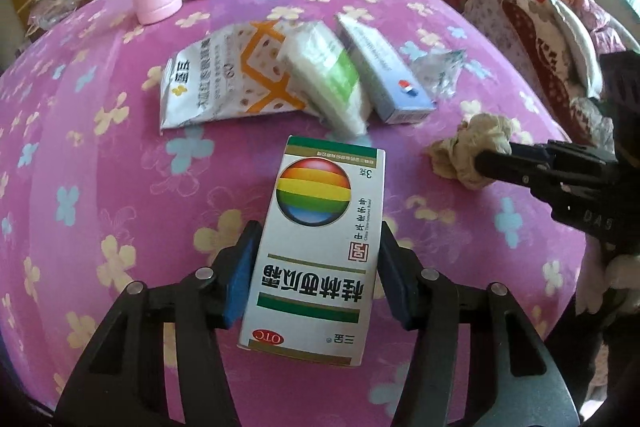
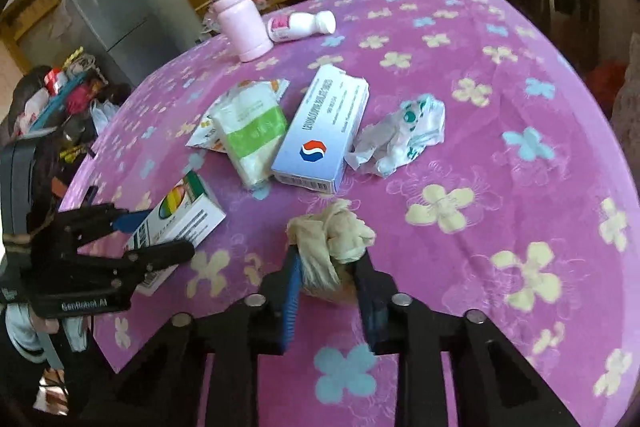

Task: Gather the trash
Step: 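Carry box and beige cloth to the white bucket and open both tools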

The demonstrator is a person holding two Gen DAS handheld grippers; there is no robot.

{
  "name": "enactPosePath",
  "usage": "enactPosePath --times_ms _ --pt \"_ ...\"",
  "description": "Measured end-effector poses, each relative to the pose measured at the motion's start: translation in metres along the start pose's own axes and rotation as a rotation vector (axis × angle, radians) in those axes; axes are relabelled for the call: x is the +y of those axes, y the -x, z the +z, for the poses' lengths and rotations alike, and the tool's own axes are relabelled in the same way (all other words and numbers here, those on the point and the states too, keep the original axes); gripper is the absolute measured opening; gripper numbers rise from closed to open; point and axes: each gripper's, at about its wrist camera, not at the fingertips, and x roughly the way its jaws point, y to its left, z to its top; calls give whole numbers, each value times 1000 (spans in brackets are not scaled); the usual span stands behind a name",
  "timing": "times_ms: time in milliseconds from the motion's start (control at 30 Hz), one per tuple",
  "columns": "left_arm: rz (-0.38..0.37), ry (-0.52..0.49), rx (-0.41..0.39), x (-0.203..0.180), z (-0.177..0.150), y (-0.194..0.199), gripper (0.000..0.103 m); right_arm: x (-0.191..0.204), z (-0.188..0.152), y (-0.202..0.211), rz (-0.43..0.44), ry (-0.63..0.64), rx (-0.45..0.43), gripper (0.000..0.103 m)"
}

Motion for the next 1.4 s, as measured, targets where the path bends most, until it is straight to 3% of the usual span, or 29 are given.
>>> enactPosePath --times_ms 300,700,1400 --pt "-68 -37 -54 -55 17 10 54 -18 -15 64 -22 -18 -86 23" --pt "-117 -118 -101 -142 45 6 54 -70 -44 124 -134 -104 -152 23" --pt "-179 -273 -95 -276 67 -24 54 -175 -104 199 -297 -292 -217 23"
